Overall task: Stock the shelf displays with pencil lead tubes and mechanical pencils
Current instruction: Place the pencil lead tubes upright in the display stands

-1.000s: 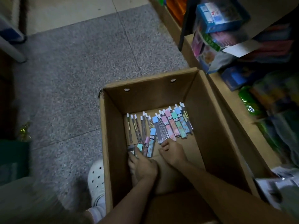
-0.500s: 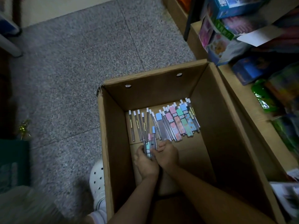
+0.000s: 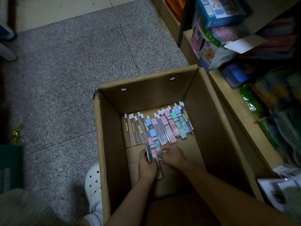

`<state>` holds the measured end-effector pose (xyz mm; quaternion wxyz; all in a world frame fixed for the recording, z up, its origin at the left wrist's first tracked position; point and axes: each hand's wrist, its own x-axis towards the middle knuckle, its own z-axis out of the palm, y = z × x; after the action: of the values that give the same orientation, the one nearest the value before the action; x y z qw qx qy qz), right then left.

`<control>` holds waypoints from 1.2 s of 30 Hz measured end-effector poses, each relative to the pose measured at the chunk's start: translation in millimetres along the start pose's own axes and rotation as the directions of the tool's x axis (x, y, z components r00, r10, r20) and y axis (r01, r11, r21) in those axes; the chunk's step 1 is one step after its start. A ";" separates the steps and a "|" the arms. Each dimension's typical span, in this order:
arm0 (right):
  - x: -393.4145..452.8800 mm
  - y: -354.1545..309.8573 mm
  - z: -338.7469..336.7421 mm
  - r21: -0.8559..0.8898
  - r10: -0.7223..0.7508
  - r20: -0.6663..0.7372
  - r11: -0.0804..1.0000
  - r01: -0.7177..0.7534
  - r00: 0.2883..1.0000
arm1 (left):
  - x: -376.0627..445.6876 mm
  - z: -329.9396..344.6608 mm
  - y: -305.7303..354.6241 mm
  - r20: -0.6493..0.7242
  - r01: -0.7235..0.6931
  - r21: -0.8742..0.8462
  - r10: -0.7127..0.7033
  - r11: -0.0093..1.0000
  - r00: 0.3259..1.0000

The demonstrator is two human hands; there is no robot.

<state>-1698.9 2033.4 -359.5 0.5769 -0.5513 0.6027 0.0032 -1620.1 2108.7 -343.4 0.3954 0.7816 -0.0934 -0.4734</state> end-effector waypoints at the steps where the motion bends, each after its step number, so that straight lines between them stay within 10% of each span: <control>1: -3.6 -1.5 -6.7 -0.009 0.014 0.003 1.000 -0.014 1.000 | -3.1 0.0 1.7 0.015 0.008 -0.045 -0.007 0.999 1.000; 12: -94.0 -63.0 -83.2 0.437 -0.046 -0.240 0.887 0.150 0.970 | -57.8 1.4 119.3 0.433 -0.083 -0.135 0.134 0.987 0.891; 18: -169.2 -123.9 -150.3 0.287 -0.252 -0.486 0.858 0.425 0.837 | -106.9 -2.6 233.1 0.663 -0.430 -0.016 0.332 0.903 0.671; 36: -338.1 -114.2 -271.6 -0.083 -0.411 -0.708 0.856 0.510 0.574 | -229.9 70.4 307.2 0.917 -0.459 -0.225 0.346 0.860 0.200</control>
<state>-1902.8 2038.3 39.8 0.3173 -0.6084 0.6098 -0.3966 -1730.0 1985.2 9.9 0.3369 0.3263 -0.5267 -0.7090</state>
